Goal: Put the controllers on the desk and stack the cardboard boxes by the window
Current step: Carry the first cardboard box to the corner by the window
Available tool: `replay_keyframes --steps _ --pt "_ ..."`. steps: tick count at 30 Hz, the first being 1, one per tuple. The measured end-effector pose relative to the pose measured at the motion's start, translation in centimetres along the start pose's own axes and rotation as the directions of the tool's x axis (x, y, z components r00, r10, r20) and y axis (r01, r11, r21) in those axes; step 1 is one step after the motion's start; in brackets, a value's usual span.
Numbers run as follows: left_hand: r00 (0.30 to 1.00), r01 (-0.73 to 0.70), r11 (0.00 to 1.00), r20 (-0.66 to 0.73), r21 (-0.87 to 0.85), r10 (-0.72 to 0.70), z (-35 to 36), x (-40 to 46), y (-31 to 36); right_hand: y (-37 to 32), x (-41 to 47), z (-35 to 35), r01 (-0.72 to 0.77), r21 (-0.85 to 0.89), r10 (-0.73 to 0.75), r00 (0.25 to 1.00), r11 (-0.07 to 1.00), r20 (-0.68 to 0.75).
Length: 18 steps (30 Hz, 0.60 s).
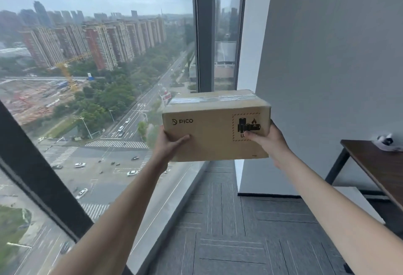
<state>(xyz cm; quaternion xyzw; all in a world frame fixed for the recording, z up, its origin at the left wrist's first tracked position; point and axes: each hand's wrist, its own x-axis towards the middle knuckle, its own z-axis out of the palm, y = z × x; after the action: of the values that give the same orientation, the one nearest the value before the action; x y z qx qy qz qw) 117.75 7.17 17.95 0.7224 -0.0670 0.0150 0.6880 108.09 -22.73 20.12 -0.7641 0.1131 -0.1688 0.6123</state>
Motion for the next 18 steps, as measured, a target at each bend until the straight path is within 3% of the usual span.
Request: replay_keyframes --steps 9,18 --pt "0.989 0.099 0.995 0.11 0.011 -0.1 5.8 18.4 -5.5 5.6 17.6 1.7 -0.064 0.003 0.064 0.996 0.998 -0.058" --pt "0.988 0.145 0.986 0.041 0.084 -0.148 15.1 35.8 -12.9 15.9 39.1 1.6 -0.149 0.048 0.149 0.989 0.988 0.008"
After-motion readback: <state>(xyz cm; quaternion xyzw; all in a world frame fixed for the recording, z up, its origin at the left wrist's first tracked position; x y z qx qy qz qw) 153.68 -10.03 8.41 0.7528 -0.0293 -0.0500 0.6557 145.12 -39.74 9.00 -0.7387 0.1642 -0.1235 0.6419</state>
